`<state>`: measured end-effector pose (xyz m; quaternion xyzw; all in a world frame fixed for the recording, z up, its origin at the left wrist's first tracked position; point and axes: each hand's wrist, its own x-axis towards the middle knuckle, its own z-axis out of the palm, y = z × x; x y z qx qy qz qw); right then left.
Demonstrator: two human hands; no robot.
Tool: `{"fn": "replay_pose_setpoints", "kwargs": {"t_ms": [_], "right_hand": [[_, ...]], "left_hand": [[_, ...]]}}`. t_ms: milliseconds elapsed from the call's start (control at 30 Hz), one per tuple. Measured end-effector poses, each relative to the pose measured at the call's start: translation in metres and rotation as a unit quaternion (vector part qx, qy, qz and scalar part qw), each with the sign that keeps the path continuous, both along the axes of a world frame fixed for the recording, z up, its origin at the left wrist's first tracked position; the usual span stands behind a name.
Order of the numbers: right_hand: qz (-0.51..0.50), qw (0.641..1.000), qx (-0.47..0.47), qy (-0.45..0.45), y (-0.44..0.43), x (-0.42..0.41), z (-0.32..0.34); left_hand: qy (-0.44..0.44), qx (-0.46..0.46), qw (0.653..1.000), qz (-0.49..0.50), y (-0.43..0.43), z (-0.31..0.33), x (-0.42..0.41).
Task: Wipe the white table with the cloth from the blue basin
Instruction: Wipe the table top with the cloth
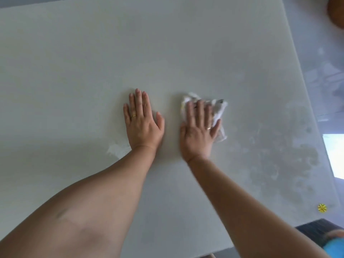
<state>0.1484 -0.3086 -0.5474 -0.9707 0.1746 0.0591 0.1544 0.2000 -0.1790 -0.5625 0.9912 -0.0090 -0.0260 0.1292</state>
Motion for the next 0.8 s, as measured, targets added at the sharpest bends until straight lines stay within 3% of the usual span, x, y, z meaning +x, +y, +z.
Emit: {"fn": "replay_pose_setpoints", "kwargs": {"t_ms": [100, 167, 267, 333, 400, 500, 567, 633, 700, 800], "right_hand": [[0.208, 0.978, -0.012, 0.004, -0.007, -0.026, 0.0], [0.293, 0.955, -0.041, -0.01, -0.048, -0.024, 0.002], [0.188, 0.981, -0.045, 0.001, -0.092, -0.009, 0.004], [0.058, 0.998, -0.014, 0.007, -0.082, -0.005, 0.002], [-0.008, 1.0, -0.001, 0.014, -0.05, -0.014, 0.0], [0.125, 0.992, 0.002, 0.012, -0.018, -0.049, -0.001], [0.264, 0.964, -0.024, 0.008, -0.037, -0.06, -0.001], [0.318, 0.946, -0.053, -0.007, -0.07, -0.057, -0.001], [0.268, 0.962, -0.057, 0.0, -0.097, -0.052, 0.001], [0.106, 0.994, -0.022, 0.009, -0.093, -0.053, -0.001]], "left_hand": [[-0.003, 0.002, 1.0, -0.002, -0.001, 0.001, 0.0], [-0.007, 0.001, 1.0, 0.0, 0.0, -0.001, 0.0], [-0.014, 0.005, 1.0, 0.001, 0.0, -0.002, 0.0], [-0.016, 0.005, 1.0, 0.003, 0.0, -0.003, 0.0], [-0.02, 0.002, 1.0, 0.004, -0.001, -0.003, 0.0], [-0.021, 0.005, 1.0, 0.006, -0.002, -0.002, 0.0], [-0.019, 0.01, 1.0, 0.007, -0.002, -0.001, -0.001], [-0.012, 0.013, 1.0, 0.008, -0.002, 0.0, -0.003], [-0.005, 0.027, 1.0, 0.005, -0.003, 0.003, -0.003], [-0.022, 0.035, 0.999, 0.009, -0.008, 0.01, -0.019]]}}
